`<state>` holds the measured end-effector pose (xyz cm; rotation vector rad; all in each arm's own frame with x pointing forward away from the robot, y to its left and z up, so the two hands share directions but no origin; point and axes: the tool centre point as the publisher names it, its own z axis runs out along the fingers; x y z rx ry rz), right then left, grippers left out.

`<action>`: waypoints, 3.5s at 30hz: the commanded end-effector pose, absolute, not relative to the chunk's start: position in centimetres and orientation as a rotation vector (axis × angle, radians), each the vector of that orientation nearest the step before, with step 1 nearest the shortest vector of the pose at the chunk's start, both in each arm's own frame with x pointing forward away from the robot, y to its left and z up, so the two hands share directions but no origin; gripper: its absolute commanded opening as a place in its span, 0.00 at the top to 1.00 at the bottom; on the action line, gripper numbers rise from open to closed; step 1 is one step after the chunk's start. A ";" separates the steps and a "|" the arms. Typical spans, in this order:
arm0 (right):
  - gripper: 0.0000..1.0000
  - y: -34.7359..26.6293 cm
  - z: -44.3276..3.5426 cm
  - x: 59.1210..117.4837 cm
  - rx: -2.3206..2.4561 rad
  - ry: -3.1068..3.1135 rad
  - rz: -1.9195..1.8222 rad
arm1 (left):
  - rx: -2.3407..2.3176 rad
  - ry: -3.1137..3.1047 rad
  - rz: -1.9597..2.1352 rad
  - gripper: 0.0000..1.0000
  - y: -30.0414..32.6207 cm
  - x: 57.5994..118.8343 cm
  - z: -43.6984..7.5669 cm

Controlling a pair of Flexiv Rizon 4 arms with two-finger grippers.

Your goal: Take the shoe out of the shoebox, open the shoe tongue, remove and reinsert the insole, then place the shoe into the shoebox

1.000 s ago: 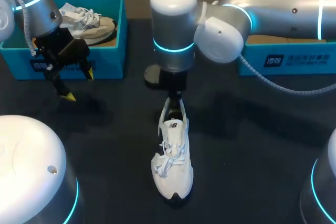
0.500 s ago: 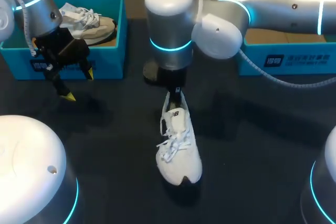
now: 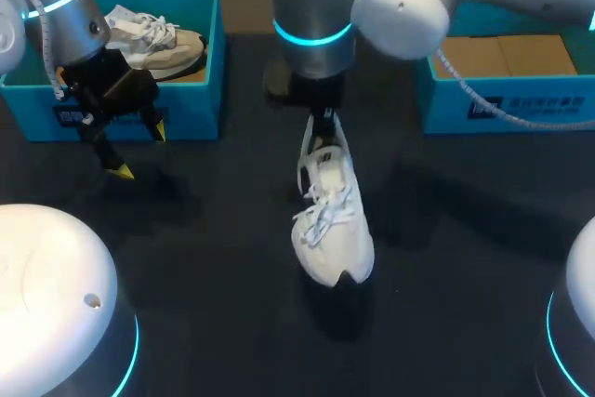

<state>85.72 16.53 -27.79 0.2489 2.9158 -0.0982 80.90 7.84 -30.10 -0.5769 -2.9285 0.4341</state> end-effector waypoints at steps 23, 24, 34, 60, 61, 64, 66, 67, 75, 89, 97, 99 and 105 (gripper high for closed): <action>1.00 13.1 -23.1 87.1 0.209 2.859 -0.179 | -0.577 -2.930 0.428 0.00 7.9 80.8 -30.0; 1.00 12.5 -22.4 87.6 0.196 2.851 -0.194 | -0.577 -2.930 0.428 0.00 7.9 80.8 -30.0; 1.00 7.3 -18.5 92.4 0.075 2.806 -0.145 | -0.577 -2.930 0.428 0.00 7.9 80.8 -30.0; 1.00 -0.3 -13.9 100.7 0.022 2.788 -0.137 | -0.577 -2.930 0.428 0.00 7.9 80.8 -30.0; 1.00 -0.3 -13.9 100.7 0.022 2.788 -0.137 | -0.577 -2.930 0.428 0.00 7.9 80.8 -30.0; 1.00 -0.3 -13.9 100.7 0.022 2.788 -0.137 | -0.577 -2.930 0.428 0.00 7.9 80.8 -30.0; 1.00 -0.7 -13.9 101.4 0.034 2.785 -0.140 | -0.577 -2.930 0.428 0.00 7.9 80.8 -30.0; 1.00 -1.3 -13.8 102.1 0.057 2.774 -0.114 | -0.577 -2.930 0.428 0.00 7.9 80.8 -30.0; 1.00 -6.5 -12.2 108.0 0.131 2.766 -0.137 | -0.577 -2.930 0.428 0.00 7.9 80.8 -30.0; 1.00 -12.3 -12.8 116.3 0.017 2.778 -0.153 | -0.577 -2.930 0.428 0.00 7.9 80.8 -30.0; 1.00 -15.1 -12.5 118.3 0.050 2.702 -0.120 | -0.577 -2.930 0.428 0.00 7.9 80.8 -30.0; 1.00 -15.1 -12.5 118.3 0.050 2.702 -0.120 | -0.577 -2.930 0.428 0.00 7.9 80.8 -30.0; 1.00 -15.1 -12.5 118.3 0.050 2.702 -0.120 | -0.577 -2.930 0.428 0.00 7.9 80.8 -30.0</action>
